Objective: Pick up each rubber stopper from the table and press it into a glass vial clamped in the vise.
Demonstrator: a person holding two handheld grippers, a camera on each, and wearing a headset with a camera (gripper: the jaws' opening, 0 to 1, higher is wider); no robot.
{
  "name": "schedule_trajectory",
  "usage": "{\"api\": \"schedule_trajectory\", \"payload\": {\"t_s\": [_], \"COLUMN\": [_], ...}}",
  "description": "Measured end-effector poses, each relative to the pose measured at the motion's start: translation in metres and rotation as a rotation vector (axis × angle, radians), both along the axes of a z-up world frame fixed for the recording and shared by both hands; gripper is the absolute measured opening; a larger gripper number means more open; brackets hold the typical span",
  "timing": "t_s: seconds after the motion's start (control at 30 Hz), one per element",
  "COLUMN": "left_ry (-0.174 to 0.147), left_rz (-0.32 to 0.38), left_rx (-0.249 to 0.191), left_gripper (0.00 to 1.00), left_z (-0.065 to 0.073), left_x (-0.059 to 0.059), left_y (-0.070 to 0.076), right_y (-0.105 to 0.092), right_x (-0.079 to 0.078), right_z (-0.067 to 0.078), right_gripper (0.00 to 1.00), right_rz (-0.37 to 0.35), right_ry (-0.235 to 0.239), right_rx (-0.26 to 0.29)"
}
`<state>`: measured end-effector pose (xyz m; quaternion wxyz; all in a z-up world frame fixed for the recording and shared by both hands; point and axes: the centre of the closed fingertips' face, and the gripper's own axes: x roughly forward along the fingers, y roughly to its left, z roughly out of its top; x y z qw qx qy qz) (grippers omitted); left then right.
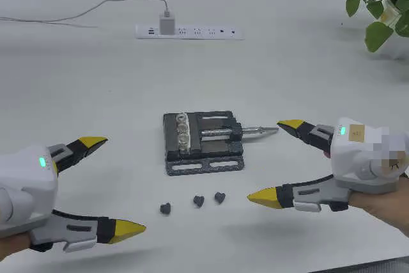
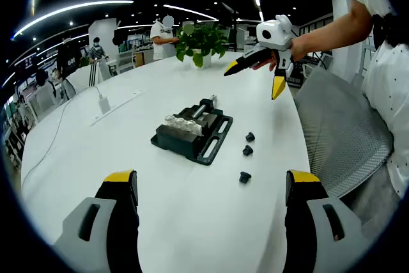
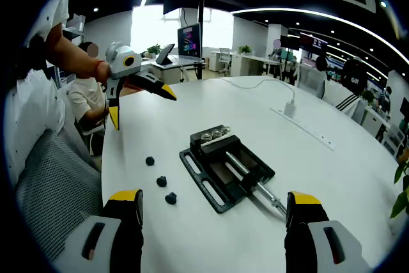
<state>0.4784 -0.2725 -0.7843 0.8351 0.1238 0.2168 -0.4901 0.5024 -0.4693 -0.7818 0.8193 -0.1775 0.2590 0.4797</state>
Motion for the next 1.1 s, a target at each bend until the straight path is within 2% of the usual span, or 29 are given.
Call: {"api": "schedule_trajectory", "payload": {"t_s": [0.57, 0.83, 1.1], "left_ry": [0.009, 0.036, 0.059], "left_rz": [-0.026, -0.052, -0.119], "left_rx": [0.035, 0.084, 0.135], "left_gripper": [0.86, 0.76, 0.62], "left_z": [-0.004, -0.011, -0.015], "left_x": [-0.004, -0.006, -0.014], "left_y": [0.0, -0.002, -0.012], "right_y": [-0.001, -0.001, -0.001], "right_x": [0.0, -0.001, -0.002], "right_z": [-0.001, -0.001, -0.001], "right_gripper": [0.91, 0.91, 0.9], "right_rz": [-0.006, -0.011, -0.016], "right_ry": [0.0, 0.002, 0.003], "right_rx": [0.002, 0.005, 0.011]}}
